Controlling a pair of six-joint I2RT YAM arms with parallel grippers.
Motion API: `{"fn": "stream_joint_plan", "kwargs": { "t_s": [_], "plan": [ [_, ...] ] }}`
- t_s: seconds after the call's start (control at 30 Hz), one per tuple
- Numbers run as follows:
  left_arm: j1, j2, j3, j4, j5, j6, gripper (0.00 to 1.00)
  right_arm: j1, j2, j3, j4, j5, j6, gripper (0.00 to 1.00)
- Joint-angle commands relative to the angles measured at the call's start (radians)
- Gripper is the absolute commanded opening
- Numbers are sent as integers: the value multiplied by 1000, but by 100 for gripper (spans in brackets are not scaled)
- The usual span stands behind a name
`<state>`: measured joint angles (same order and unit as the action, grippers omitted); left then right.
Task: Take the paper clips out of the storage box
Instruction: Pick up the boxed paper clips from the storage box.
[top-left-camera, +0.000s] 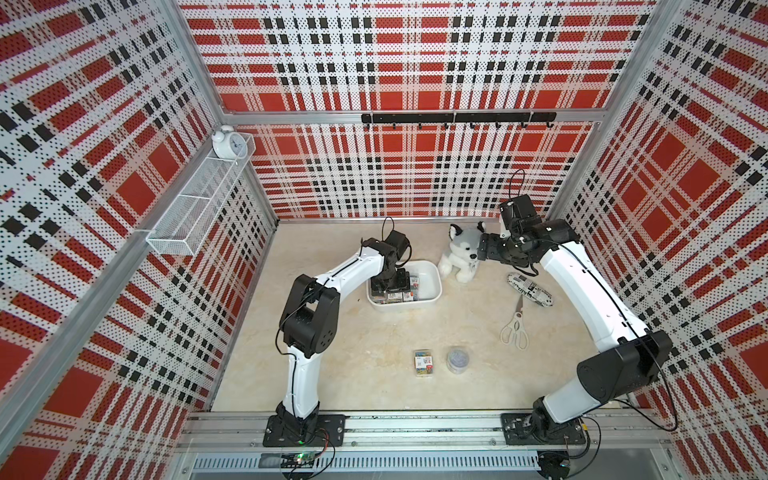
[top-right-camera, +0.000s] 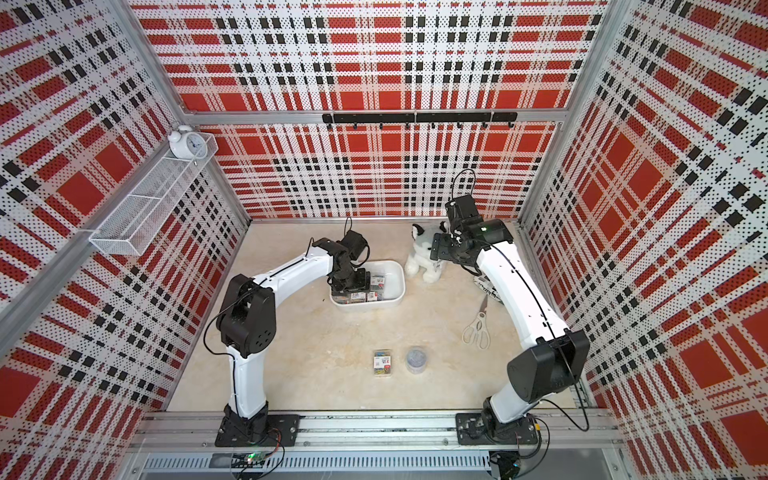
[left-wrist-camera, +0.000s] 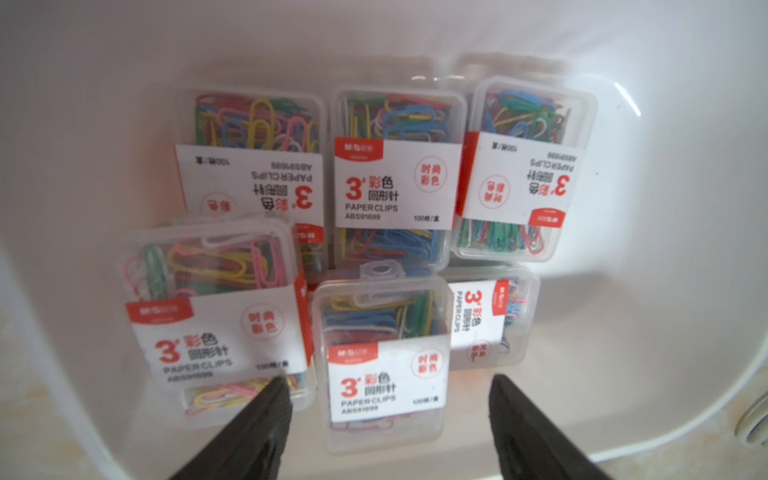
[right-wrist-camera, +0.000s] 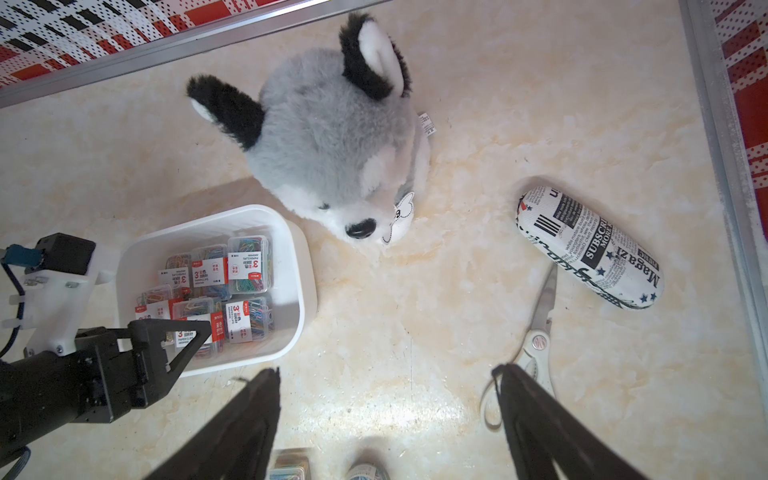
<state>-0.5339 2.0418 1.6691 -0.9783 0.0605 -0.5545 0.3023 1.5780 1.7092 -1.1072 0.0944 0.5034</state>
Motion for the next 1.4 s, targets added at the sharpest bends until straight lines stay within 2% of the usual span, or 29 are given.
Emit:
{"fn": "stream_joint_plan", "kwargs": {
  "t_s": [0.0, 0.57, 0.83, 1.37],
  "plan": [
    [-16, 42, 17, -14, 13, 14, 77, -7, -34, -6, 15, 11, 2, 86],
    [-65, 86, 28, -23, 24, -10, 72, -16, -51, -27, 18, -5, -4, 87],
    [-61, 129, 127, -72, -13, -4, 69, -18, -67, -48, 28, -16, 4, 86],
    [-63, 156, 158, -97, -26, -17, 59, -19, -75, -59, 37, -30, 5, 86]
  ]
}}
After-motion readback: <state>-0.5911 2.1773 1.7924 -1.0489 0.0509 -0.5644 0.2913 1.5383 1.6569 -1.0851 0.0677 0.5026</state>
